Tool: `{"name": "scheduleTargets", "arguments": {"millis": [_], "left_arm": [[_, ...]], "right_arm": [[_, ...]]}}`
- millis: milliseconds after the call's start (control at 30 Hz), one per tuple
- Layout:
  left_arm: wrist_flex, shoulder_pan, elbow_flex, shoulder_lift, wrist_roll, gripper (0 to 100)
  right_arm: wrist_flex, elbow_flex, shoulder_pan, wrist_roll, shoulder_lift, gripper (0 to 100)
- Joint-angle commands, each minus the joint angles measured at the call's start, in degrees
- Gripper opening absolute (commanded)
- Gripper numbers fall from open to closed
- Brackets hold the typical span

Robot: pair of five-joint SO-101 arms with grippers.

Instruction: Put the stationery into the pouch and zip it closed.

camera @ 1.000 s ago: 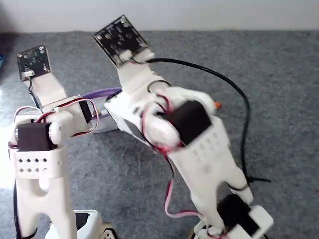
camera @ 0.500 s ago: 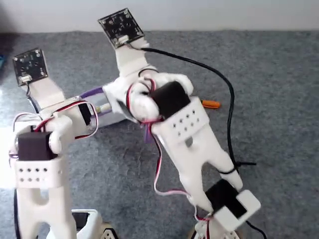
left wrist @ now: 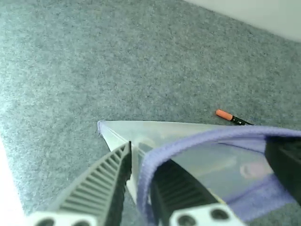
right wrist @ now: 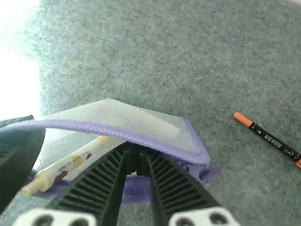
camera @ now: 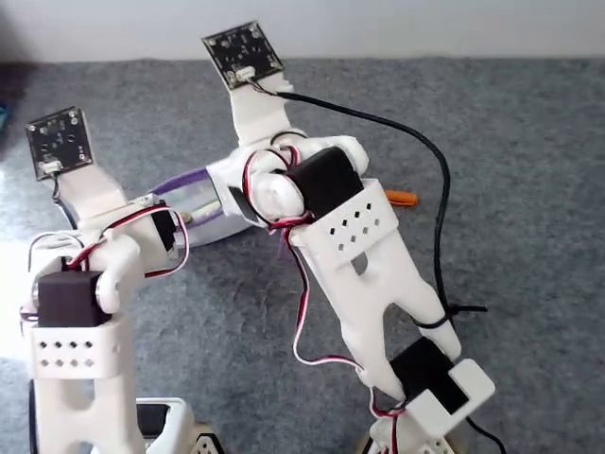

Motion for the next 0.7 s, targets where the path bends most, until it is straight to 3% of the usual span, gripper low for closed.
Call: {"name": "scheduleTargets", "arguments": {"millis": [0,133,400,500,667], "left_arm": [[-1.93,-1.05,0.31,-2.20,0.62,1],[-1.93,-0.88,0.40,-2.37,0.62,1],[-1.76,-0.79,0.66,-2.29,0.62,1],[-1.76,-0.70,0.75,-2.29,0.62,1],[-1.67,-0.88,0.75,-2.29,0.62,1]], "right_arm": [[4.53,-1.32,-0.40,-2.02,-5.32,11.5],[5.41,-1.41,2.24,-2.11,-9.80,21.3],[2.42,-1.05,16.84,-1.05,-15.52,10.0],[6.46,-0.97,20.88,4.22,-10.07,10.6],[10.15,-1.32,24.04,14.51,1.01,19.9]]}}
